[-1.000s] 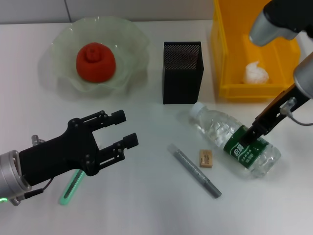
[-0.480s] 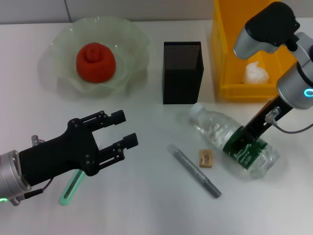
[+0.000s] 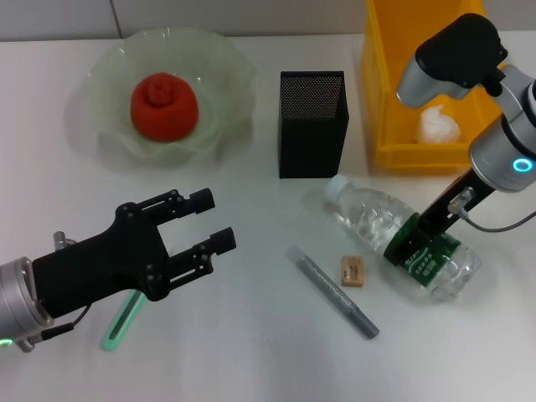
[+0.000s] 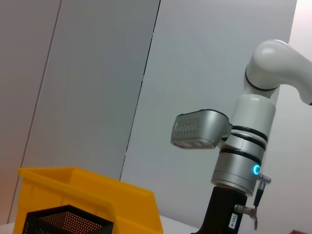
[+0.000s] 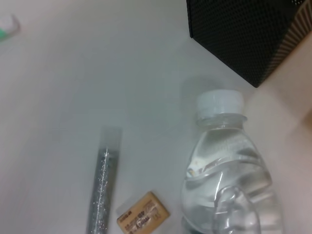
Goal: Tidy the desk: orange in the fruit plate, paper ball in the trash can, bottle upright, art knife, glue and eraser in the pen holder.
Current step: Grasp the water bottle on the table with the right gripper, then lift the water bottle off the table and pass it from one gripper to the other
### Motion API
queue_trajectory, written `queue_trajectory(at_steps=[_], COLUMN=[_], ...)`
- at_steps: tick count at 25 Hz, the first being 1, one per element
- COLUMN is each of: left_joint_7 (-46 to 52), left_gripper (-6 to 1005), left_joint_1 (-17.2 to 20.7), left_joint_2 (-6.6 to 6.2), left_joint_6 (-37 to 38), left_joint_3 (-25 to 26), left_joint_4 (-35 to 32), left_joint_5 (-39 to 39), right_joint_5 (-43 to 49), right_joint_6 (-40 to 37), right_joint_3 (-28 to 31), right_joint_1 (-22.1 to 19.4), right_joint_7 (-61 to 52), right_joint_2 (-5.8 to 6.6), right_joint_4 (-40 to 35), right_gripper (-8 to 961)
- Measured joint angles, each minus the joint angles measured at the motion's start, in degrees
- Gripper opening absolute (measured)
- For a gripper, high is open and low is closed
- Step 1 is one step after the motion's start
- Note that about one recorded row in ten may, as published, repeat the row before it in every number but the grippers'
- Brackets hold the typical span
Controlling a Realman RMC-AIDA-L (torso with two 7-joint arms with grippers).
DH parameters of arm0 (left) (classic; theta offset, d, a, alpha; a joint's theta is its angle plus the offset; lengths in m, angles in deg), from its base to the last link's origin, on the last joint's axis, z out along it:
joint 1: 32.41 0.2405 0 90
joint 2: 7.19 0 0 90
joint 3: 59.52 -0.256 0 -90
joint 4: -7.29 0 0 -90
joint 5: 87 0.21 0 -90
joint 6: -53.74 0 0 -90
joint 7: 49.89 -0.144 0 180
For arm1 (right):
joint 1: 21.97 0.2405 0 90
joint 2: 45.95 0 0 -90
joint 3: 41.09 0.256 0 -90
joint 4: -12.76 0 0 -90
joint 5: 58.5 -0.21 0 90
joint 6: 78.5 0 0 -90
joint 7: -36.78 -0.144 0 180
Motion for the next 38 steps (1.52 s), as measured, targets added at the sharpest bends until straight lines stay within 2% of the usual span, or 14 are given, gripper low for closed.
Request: queue_trajectory(at_steps=[17, 31, 35, 38], left_joint_7=[0.0, -0.07, -0.08, -0.09], left_gripper=[605, 605, 605, 605], left_joint_1=[0.0, 0.0, -0.15, -0.21], left_joint_2=[0.0, 0.0, 0.0, 0.0], left_joint_6=[0.01, 0.01, 0.01, 0.01], left_joint_3=[0.0, 0.0, 0.0, 0.0], left_joint_4=[0.15, 0.71, 0.7, 0.7], left_joint_5=[0.09, -0.13, -0.17, -0.18], right_joint_5=[0.05, 0.01, -1.81, -4.59], right_joint_6=[2.17, 2.12, 2.22, 1.85], right_joint_3=[-0.27, -2.2, -2.23, -1.96], right_joint_1=[0.43, -0.15, -1.8, -4.37], right_joint_7=[1.02, 3.05, 4.18, 5.54], right_joint_2=[0.0, 0.0, 0.0, 0.08], right_joint_4=[2.64, 1.33, -0.09, -4.05], right_gripper=[801, 773, 774, 773])
